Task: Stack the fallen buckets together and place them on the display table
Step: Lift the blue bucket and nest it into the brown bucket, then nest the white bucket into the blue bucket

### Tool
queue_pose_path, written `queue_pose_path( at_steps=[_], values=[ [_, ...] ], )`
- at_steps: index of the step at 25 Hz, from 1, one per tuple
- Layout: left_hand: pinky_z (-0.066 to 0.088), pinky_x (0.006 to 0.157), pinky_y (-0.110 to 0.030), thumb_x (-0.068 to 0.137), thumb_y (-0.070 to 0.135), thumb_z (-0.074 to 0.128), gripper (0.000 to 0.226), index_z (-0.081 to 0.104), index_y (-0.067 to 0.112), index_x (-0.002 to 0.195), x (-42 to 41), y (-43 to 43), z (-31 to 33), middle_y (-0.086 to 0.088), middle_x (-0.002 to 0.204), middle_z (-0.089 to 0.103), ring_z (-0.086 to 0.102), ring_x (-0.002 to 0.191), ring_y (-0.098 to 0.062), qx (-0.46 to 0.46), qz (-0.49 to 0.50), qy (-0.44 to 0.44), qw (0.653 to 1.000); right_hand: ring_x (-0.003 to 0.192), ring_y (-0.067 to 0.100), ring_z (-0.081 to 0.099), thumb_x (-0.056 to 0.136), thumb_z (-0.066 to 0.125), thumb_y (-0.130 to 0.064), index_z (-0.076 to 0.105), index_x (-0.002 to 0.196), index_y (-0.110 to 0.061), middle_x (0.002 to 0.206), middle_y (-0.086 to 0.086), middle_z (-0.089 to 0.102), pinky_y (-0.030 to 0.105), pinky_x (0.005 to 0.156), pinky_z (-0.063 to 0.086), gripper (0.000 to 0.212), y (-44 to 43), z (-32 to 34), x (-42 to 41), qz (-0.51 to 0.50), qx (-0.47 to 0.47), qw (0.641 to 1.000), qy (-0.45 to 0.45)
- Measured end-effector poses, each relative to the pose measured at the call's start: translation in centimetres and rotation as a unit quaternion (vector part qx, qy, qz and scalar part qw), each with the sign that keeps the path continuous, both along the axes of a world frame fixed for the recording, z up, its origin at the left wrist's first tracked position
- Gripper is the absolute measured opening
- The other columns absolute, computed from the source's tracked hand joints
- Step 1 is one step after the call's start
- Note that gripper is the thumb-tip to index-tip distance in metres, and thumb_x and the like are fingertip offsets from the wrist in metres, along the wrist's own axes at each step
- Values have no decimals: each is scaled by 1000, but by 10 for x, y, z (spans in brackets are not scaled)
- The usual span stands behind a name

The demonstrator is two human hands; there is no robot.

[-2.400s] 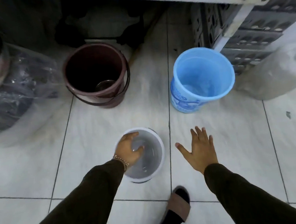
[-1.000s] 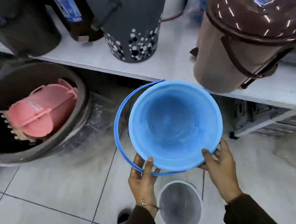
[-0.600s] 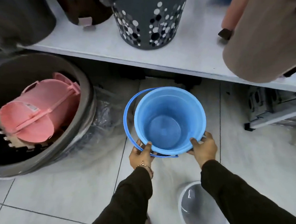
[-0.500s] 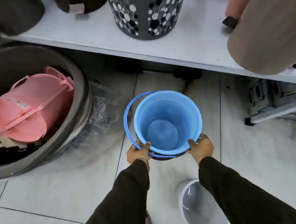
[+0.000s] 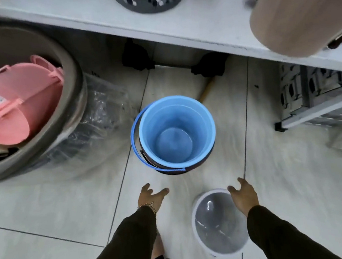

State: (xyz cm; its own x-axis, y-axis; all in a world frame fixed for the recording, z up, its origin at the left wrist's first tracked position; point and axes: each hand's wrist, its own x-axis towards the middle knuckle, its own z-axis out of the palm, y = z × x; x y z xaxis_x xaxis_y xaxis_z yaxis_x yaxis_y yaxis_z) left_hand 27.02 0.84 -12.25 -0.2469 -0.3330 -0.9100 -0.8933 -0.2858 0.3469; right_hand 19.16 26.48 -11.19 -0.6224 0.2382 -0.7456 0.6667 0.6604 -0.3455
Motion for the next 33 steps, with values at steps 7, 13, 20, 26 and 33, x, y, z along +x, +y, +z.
queue_pose_path(
  at_steps=[7,13,20,26,33],
  values=[
    [46,107,-41,87,38,68,65,41,15,142,98,144,-57,-11,139,60,54,129,-30,69,-157,-48,984,124,40,57,94,64,-10,38,146,-4,139,22,57,38,100,46,58,98,-55,105,42,8,995,-92],
    [58,85,-47,93,14,59,40,49,22,132,136,216,-59,-22,102,71,67,90,-41,1,47,62,997,99,34,64,93,60,-2,54,129,-10,113,17,67,43,93,55,37,126,-55,139,-35,-68,997,20],
    [64,71,-38,96,10,59,46,46,23,138,79,218,88,-20,98,73,73,94,-37,40,132,232,963,108,17,55,94,66,-23,53,139,-25,110,1,64,32,95,45,47,134,99,97,16,-84,958,274],
    [64,69,-41,96,10,57,49,44,24,141,3,145,201,-8,96,69,72,96,-36,6,155,323,934,88,9,72,94,70,-14,58,137,-21,102,-8,70,34,78,64,45,55,206,12,-43,-210,918,334],
    [64,62,-37,92,13,63,46,53,26,135,-64,13,181,-17,106,67,69,82,-32,-46,206,257,943,81,15,74,89,74,-7,66,127,-9,109,8,72,38,67,66,39,-87,166,-64,-113,-254,919,280]
  ],
)
